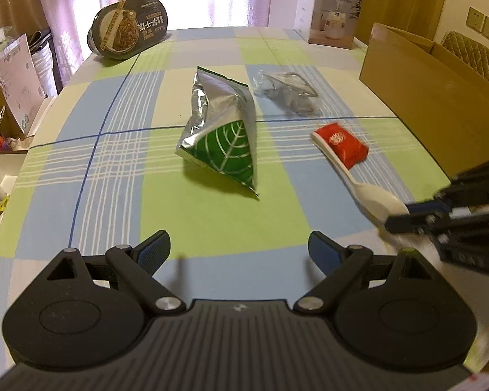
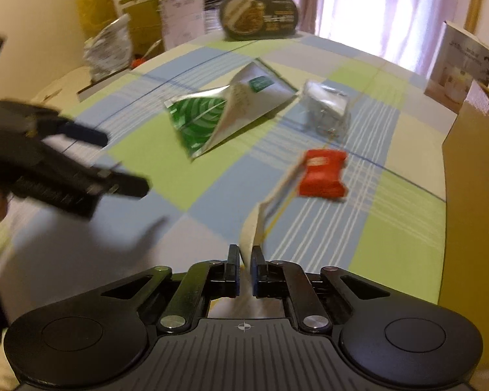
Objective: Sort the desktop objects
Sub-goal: 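Grasp the white plastic spoon by its handle with the right gripper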
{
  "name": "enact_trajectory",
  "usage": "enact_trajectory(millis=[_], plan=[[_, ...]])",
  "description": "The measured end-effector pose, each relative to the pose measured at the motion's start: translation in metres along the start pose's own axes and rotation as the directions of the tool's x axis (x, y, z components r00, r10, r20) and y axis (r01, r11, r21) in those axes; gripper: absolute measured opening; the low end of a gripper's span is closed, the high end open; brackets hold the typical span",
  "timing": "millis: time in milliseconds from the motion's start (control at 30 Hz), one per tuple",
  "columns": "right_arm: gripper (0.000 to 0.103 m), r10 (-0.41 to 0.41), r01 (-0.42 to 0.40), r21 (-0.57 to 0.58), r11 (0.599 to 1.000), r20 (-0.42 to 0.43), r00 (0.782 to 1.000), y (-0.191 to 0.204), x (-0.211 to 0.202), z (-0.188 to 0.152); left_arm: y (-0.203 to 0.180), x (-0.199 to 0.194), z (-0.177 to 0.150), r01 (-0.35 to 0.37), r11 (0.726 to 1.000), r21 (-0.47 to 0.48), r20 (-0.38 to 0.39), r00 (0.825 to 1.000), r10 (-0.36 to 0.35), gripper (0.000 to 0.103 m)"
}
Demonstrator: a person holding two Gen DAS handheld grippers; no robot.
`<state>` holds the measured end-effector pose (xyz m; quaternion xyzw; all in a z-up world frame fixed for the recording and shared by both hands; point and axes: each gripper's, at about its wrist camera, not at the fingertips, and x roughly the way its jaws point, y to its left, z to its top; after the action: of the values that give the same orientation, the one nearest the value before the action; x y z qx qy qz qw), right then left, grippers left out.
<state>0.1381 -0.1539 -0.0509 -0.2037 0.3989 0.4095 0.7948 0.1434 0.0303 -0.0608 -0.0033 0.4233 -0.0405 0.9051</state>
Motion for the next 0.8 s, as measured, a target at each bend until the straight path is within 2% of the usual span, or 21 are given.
enact_trajectory(millis=[200, 300, 333, 367, 433, 567, 667, 800], plan=[[0.003, -0.002, 0.001, -0.027, 1.0, -0.023, 1.0, 0.004, -0.017, -0.029, -0.013, -0.007, 0.0, 0.019, 1.0, 0.022, 0.001, 1.0, -0.019, 0.089], [0.008, -0.008, 0.008, -0.005, 1.0, -0.018, 1.0, -0.001, -0.022, -0.037, -0.019, -0.007, 0.001, 0.026, 0.999, 0.033, 0.0, 1.0, -0.026, 0.089], [0.019, -0.007, 0.008, 0.01, 1.0, -0.016, 1.0, -0.003, -0.023, -0.038, -0.021, -0.007, 0.002, 0.028, 0.999, 0.035, 0.0, 1.0, -0.028, 0.089], [0.035, -0.002, 0.003, 0.026, 1.0, -0.01, 1.0, -0.005, -0.023, -0.039, -0.022, -0.007, 0.002, 0.03, 0.999, 0.036, 0.0, 1.0, -0.03, 0.089], [0.046, 0.018, -0.019, 0.06, 0.998, 0.009, 1.0, -0.008, -0.024, -0.038, -0.025, -0.006, 0.003, 0.032, 0.999, 0.04, -0.002, 0.999, -0.032, 0.089], [0.046, 0.038, -0.041, 0.103, 0.994, 0.032, 0.999, -0.01, -0.019, -0.031, -0.025, -0.005, 0.002, 0.03, 0.999, 0.042, -0.012, 0.999, -0.03, 0.089], [0.046, 0.035, -0.037, 0.131, 0.991, 0.015, 0.999, -0.013, -0.006, -0.025, -0.024, -0.003, 0.002, 0.025, 0.999, 0.041, -0.021, 0.999, -0.024, 0.089], [0.046, 0.026, -0.025, 0.089, 0.996, -0.006, 1.0, -0.006, 0.0, -0.025, -0.022, -0.002, 0.001, 0.019, 0.999, 0.041, -0.026, 1.0, -0.018, 0.089]])
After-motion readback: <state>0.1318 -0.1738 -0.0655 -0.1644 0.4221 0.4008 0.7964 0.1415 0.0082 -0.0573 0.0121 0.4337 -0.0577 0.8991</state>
